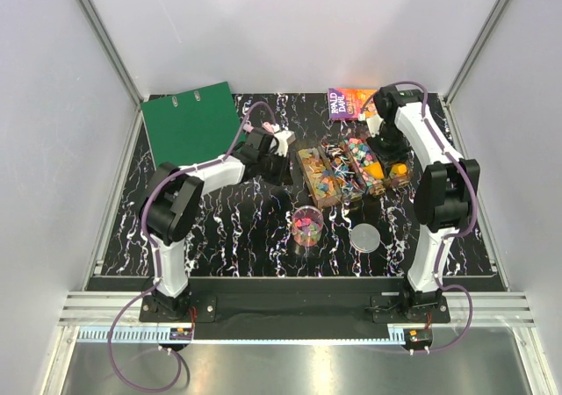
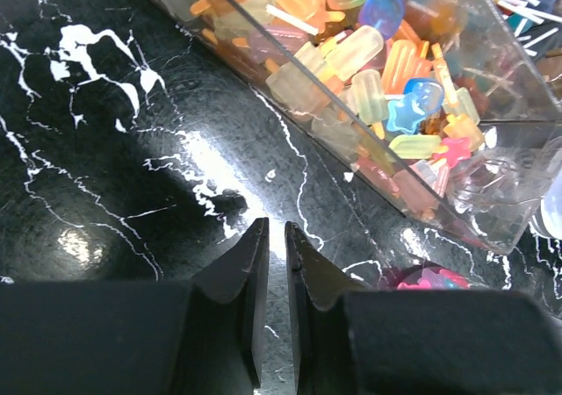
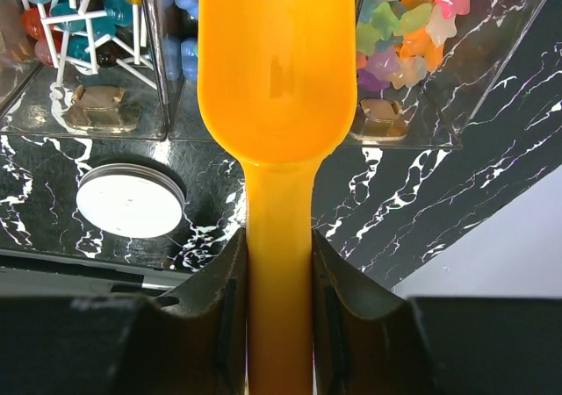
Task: Pack the candies
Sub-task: Scoop the fake candies from the storage box, then place the fake candies in the packing bottle.
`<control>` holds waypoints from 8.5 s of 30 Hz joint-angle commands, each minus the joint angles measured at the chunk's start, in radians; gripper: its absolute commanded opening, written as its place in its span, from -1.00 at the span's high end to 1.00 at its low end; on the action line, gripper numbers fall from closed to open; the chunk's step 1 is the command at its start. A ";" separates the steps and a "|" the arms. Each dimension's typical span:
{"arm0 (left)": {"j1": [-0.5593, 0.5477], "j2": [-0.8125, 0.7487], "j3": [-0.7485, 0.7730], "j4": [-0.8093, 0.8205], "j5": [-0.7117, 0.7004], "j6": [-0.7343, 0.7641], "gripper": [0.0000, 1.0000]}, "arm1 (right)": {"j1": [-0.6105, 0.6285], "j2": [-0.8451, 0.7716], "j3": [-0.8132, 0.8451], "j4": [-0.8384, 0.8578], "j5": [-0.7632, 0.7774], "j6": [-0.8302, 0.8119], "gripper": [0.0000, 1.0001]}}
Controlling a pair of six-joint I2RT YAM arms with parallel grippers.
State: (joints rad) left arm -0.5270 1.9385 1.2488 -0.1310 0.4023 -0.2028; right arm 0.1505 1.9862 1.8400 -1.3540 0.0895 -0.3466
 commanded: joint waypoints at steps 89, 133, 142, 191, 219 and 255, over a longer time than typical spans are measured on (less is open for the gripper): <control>0.120 -0.171 -0.005 -0.214 -0.115 0.161 0.69 | 0.012 0.251 -0.074 0.450 -0.312 0.100 1.00; 0.111 -0.113 0.104 -0.280 -0.092 0.220 0.73 | 0.021 -0.233 -0.594 0.995 -0.198 0.207 1.00; 0.099 -0.104 0.113 -0.291 -0.109 0.238 0.74 | 0.026 -0.274 -0.768 1.217 -0.211 0.199 1.00; -0.002 -0.059 0.213 -0.369 -0.263 0.442 0.78 | 0.031 -0.509 -0.900 1.443 -0.181 0.207 1.00; 0.062 -0.216 0.170 -0.509 -0.319 0.511 0.78 | 0.086 -0.788 -0.642 1.058 -0.326 0.179 1.00; 0.167 -0.335 0.049 -0.502 -0.355 0.497 0.79 | 0.101 -1.380 -1.061 0.605 -0.902 -0.361 1.00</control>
State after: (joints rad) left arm -0.3672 1.6188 1.2758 -0.6567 0.0704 0.2878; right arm 0.2447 0.6117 0.7574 -0.6910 -0.7353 -0.6449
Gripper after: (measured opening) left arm 0.111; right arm 0.328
